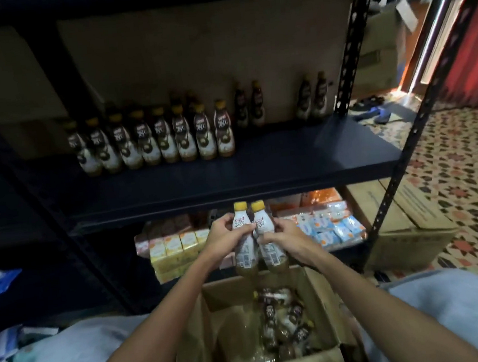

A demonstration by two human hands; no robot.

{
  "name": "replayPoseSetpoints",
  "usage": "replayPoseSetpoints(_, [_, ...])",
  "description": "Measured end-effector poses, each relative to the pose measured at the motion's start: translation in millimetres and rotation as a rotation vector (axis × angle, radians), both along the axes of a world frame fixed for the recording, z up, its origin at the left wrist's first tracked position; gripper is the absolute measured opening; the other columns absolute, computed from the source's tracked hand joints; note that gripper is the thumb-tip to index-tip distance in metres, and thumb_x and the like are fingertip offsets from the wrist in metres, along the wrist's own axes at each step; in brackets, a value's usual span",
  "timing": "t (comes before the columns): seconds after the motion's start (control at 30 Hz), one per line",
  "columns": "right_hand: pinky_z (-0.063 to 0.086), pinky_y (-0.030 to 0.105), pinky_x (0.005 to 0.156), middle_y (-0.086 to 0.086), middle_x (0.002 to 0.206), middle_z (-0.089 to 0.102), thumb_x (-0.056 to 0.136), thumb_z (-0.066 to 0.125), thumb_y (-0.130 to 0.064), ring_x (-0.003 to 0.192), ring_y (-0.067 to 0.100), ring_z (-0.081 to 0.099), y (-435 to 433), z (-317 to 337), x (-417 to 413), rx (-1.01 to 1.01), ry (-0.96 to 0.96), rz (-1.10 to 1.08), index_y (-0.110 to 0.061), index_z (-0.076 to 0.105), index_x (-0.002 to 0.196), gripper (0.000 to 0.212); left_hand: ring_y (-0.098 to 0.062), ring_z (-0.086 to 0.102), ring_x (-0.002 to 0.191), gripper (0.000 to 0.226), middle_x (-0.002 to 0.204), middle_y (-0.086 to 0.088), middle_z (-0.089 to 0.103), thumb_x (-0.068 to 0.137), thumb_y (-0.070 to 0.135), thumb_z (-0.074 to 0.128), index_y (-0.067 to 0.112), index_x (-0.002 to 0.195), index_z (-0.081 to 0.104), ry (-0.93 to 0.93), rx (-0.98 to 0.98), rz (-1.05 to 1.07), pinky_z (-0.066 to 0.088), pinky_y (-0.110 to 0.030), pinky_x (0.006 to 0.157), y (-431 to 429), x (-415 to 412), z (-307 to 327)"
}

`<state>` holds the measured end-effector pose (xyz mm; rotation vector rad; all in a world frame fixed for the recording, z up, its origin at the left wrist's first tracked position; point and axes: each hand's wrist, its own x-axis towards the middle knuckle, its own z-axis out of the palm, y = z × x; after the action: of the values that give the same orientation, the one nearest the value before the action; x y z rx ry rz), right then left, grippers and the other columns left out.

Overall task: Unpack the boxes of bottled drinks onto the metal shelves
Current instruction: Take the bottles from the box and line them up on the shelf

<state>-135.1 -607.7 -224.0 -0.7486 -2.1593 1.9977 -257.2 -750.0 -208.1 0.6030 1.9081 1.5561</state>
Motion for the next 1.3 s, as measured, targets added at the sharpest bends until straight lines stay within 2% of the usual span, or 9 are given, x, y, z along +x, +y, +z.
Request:
replayPoseSetpoints(0.27, [0.061, 0.034, 0.084, 0.011, 0.109, 0.075, 0.082, 0.078, -0.002, 0.100, 0.024, 0.073, 24.8, 96.7, -16.8, 0.130, 0.227, 0.026, -0.014, 0.067, 0.115, 0.037, -0.009, 0.072, 0.083, 0.029, 0.090, 0.002, 0.076, 0.081, 0.024, 0.082, 0.013, 0.104, 0.068, 0.255, 0.138, -0.042, 0.055, -0.022, 0.068, 10.2, -19.2, 96.9])
replayPoseSetpoints(0.5, [0.056, 0.044, 0.096, 0.004, 0.111, 0.075, 0.080, 0.083, -0.012, 0.105, 0.021, 0.071, 43.7, 138.7, -49.0, 0.242, 0.344, -0.038, -0.020, 0.067, 0.116, 0.040, -0.008, 0.072, 0.092, 0.035, 0.098, 0.004, 0.076, 0.077, 0.025, 0.084, 0.016, 0.109, 0.071, 0.417, 0.192, -0.030, 0.058, -0.025, 0.079, 31.2, -47.9, 154.4])
replayPoseSetpoints(0.63, [0.057, 0.038, 0.094, -0.002, 0.106, 0.076, 0.077, 0.087, -0.016, 0.099, 0.010, 0.071, 47.3, 143.4, -62.2, 0.337, 0.372, -0.150, -0.020, 0.067, 0.117, 0.045, -0.007, 0.072, 0.087, 0.032, 0.094, 0.004, 0.076, 0.078, 0.025, 0.083, 0.018, 0.107, 0.070, 0.469, 0.161, 0.025, 0.059, -0.028, 0.077, 45.0, -62.3, 156.7])
replayPoseSetpoints(0.77, [0.055, 0.043, 0.098, -0.006, 0.109, 0.074, 0.072, 0.089, -0.014, 0.104, 0.009, 0.069, 51.2, 132.9, -75.1, 0.382, 0.359, -0.212, -0.026, 0.067, 0.117, 0.051, -0.005, 0.071, 0.081, 0.030, 0.092, 0.003, 0.075, 0.080, 0.022, 0.082, 0.018, 0.106, 0.067, 0.504, 0.089, 0.069, 0.056, -0.019, 0.067, 57.6, -69.3, 148.1])
replayPoseSetpoints(0.87, [0.052, 0.043, 0.103, -0.006, 0.114, 0.073, 0.074, 0.088, -0.015, 0.110, 0.011, 0.067, 53.6, 125.2, -83.6, 0.364, 0.359, -0.252, -0.027, 0.064, 0.125, 0.058, -0.010, 0.070, 0.089, 0.039, 0.097, 0.004, 0.073, 0.079, 0.024, 0.083, 0.016, 0.112, 0.065, 0.526, 0.075, 0.084, 0.057, -0.028, 0.079, 65.2, -74.2, 139.5])
replayPoseSetpoints(1.07, [0.048, 0.046, 0.108, -0.004, 0.126, 0.069, 0.073, 0.090, -0.024, 0.119, 0.013, 0.062, 64.2, 122.7, -88.6, 0.370, 0.342, -0.163, -0.030, 0.056, 0.133, 0.069, 0.006, 0.063, 0.086, 0.049, 0.095, 0.015, 0.067, 0.077, 0.026, 0.085, 0.023, 0.117, 0.056, 0.559, 0.036, 0.004, 0.047, -0.008, 0.065, 62.1, -81.3, 142.6])
replayPoseSetpoints(1.17, [0.044, 0.040, 0.112, -0.005, 0.140, 0.058, 0.064, 0.091, -0.046, 0.129, 0.013, 0.054, 65.7, 135.8, -84.6, 0.408, 0.308, -0.178, -0.027, 0.040, 0.152, 0.104, -0.010, 0.064, 0.109, 0.076, 0.120, 0.008, 0.065, 0.073, 0.040, 0.086, 0.022, 0.136, 0.047, 0.601, 0.010, -0.035, 0.053, -0.021, 0.085, 60.5, -85.9, 149.2])
replayPoseSetpoints(1.23, [0.042, 0.033, 0.107, -0.005, 0.138, 0.050, 0.075, 0.087, -0.039, 0.129, 0.013, 0.048, 62.8, 157.5, -78.1, 0.488, 0.305, -0.217, -0.028, 0.035, 0.155, 0.096, -0.012, 0.060, 0.116, 0.082, 0.131, 0.006, 0.057, 0.080, 0.039, 0.081, 0.023, 0.148, 0.037, 0.631, 0.043, -0.020, 0.052, -0.023, 0.091, 58.0, -86.6, 161.9])
replayPoseSetpoints(1.3, [0.044, 0.033, 0.104, -0.001, 0.138, 0.050, 0.083, 0.082, -0.033, 0.127, 0.014, 0.048, 63.4, 176.0, -76.7, 0.602, 0.347, -0.265, -0.030, 0.042, 0.151, 0.079, -0.012, 0.059, 0.117, 0.068, 0.134, 0.005, 0.055, 0.088, 0.026, 0.074, 0.026, 0.147, 0.041, 0.671, 0.075, -0.022, 0.050, -0.021, 0.091, 54.1, -89.3, 179.7])
